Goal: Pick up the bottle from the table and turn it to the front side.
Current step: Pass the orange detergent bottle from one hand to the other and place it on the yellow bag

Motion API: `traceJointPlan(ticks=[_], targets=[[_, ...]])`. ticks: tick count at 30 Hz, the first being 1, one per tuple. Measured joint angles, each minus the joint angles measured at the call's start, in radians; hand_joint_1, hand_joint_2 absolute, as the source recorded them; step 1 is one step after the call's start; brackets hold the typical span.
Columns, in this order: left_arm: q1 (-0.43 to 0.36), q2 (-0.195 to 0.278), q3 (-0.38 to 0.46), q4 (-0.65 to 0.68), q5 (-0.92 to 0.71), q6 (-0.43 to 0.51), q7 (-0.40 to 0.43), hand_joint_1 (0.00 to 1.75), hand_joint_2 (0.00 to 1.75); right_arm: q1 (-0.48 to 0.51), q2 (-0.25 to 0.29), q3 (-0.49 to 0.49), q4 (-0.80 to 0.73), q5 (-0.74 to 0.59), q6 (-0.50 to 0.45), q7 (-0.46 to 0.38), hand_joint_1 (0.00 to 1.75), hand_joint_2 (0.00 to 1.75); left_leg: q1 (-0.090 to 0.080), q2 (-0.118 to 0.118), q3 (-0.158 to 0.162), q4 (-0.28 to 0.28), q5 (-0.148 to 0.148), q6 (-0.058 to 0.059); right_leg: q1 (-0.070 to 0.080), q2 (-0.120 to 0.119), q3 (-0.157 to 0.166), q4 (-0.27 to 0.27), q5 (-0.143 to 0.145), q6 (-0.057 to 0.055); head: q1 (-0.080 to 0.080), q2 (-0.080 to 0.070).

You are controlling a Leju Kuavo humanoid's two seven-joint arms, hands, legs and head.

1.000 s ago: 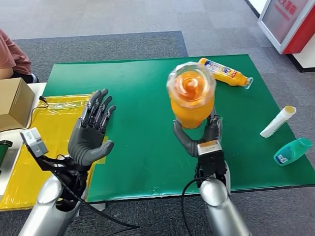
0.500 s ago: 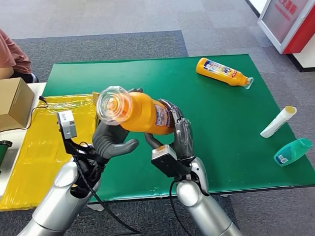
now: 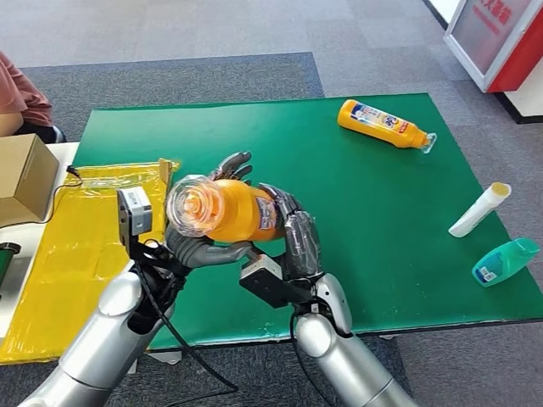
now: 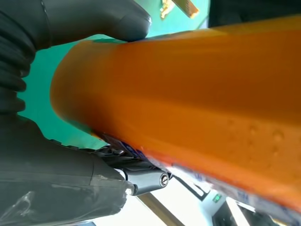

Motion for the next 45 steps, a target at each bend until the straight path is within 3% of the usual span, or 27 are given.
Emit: traceJointPlan(ticks=[3,7,22,23,26,27,30,36,40,45], targets=[[-0.002,0.002,-0.003,0.004,-0.025,0.007,-0.001,0.03,1.75,0.0,0.0,0.008,0.016,0.007,0.002,0.006,1.75,1.75,0.0,0.0,0.0,0.0,0.0,0.0,0.0,0.0,0.0,0.0,0.0,0.0,0.0,0.0],[-0.004,0.005,-0.005,0.012,-0.069,0.012,-0.002,1.75,1.75,0.0,0.0,0.015,0.034,0.018,0.006,0.014,1.75,1.75,0.0,0.0,0.0,0.0,0.0,0.0,0.0,0.0,0.0,0.0,0.0,0.0,0.0,0.0],[-0.007,0.014,-0.006,0.017,-0.15,0.032,-0.017,1.75,1.75,0.003,0.001,0.02,0.056,0.023,0.012,0.031,1.75,1.75,0.0,0.0,0.0,0.0,0.0,0.0,0.0,0.0,0.0,0.0,0.0,0.0,0.0,0.0],[-0.004,0.014,-0.005,0.017,-0.151,0.034,-0.019,1.75,1.75,0.004,0.001,0.02,0.056,0.023,0.012,0.032,1.38,1.75,0.0,0.0,0.0,0.0,0.0,0.0,0.0,0.0,0.0,0.0,0.0,0.0,0.0,0.0],[0.004,0.013,-0.003,0.016,-0.163,0.048,-0.029,1.75,1.75,0.008,0.001,0.02,0.056,0.022,0.018,0.034,0.07,1.75,0.0,0.0,0.0,0.0,0.0,0.0,0.0,0.0,0.0,0.0,0.0,0.0,0.0,0.0],[0.008,0.013,-0.003,0.014,-0.18,0.061,-0.036,1.75,1.75,0.009,0.001,0.02,0.056,0.018,0.025,0.037,0.0,1.75,0.0,0.0,0.0,0.0,0.0,0.0,0.0,0.0,0.0,0.0,0.0,0.0,0.0,0.0],[0.037,0.01,-0.001,-0.013,-0.31,0.167,-0.08,1.75,1.75,0.016,0.0,0.014,0.056,-0.019,0.06,0.058,0.0,1.75,0.0,0.0,0.0,0.0,0.0,0.0,0.0,0.0,0.0,0.0,0.0,0.0,0.0,0.0],[0.152,0.004,0.037,-0.147,-0.668,0.519,-0.184,1.75,1.75,0.061,-0.003,-0.078,0.026,-0.172,0.121,0.076,0.0,1.75,0.0,0.0,0.0,0.0,-0.001,0.001,0.0,0.0,0.0,0.0,-0.001,0.0,0.0,0.0],[0.215,0.001,0.071,-0.208,-0.849,0.701,-0.225,1.75,1.75,0.082,-0.005,-0.147,-0.018,-0.234,0.135,0.071,0.0,1.75,0.0,0.0,0.0,0.0,-0.001,0.001,0.0,0.0,0.0,0.0,-0.001,0.0,0.0,0.0],[0.283,-0.017,0.136,-0.248,-1.236,0.909,-0.226,1.75,1.75,0.097,-0.006,-0.222,-0.105,-0.304,0.126,0.045,0.0,1.75,0.0,0.0,0.0,0.0,-0.001,0.001,0.0,0.0,0.0,0.0,-0.001,0.0,0.0,0.0]])
